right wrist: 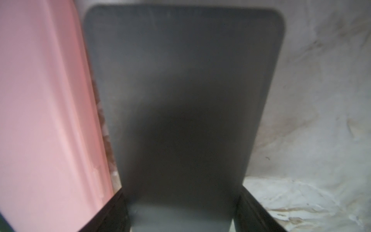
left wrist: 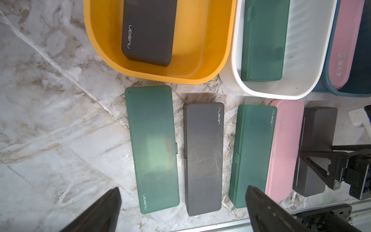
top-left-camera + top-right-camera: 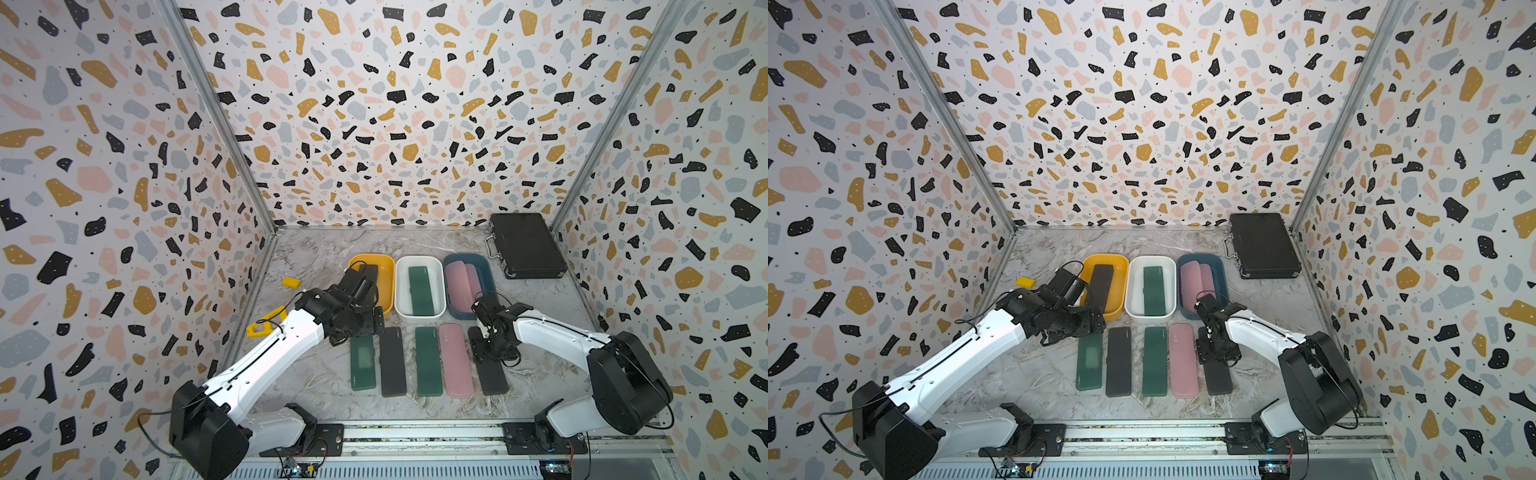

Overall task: Place the pencil cases by color into the storage box
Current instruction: Pick up the pencil case from the center of the board.

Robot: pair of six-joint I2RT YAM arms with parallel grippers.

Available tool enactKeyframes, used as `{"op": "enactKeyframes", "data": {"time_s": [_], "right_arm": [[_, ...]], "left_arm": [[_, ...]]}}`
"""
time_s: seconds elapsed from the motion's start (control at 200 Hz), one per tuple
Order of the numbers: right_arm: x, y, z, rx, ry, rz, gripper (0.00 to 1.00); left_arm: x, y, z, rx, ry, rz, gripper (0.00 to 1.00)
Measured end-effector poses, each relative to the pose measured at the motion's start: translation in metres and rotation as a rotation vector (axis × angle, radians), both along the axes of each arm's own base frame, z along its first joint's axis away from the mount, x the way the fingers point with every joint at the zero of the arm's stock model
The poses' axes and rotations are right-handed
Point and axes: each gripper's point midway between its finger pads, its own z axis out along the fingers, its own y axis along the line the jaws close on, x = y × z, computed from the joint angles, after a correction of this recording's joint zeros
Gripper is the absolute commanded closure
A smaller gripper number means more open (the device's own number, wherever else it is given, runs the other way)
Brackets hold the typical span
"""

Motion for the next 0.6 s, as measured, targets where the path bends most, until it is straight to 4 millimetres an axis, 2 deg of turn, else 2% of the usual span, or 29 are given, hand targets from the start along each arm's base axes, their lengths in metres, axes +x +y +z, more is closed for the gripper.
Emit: {"op": "enactKeyframes", "data": {"time_s": [0.14, 0.4, 0.501, 0.601], "right_arm": [[0.000, 0.000, 0.000, -0.003, -0.002, -0.001, 0.47], [-0.002, -0.004, 0.003, -0.018, -0.007, 0.003, 0.50], [-0.005, -0.007, 0.013, -0.017, -0.019, 0.007, 0.51], [-0.006, -0.007, 0.031, 0.002, -0.051, 0.012, 0.51]], "left_arm": [[0.000, 0.000, 0.000, 0.000, 0.000, -0.001, 0.00], [0.000, 0.000, 0.001, -0.001, -0.002, 0.000, 0.00], [0.000, 0.000, 0.002, -0.004, -0.008, 0.000, 0.00], [-0.001, 0.001, 0.004, -0.007, -0.013, 0.000, 0.00]]}}
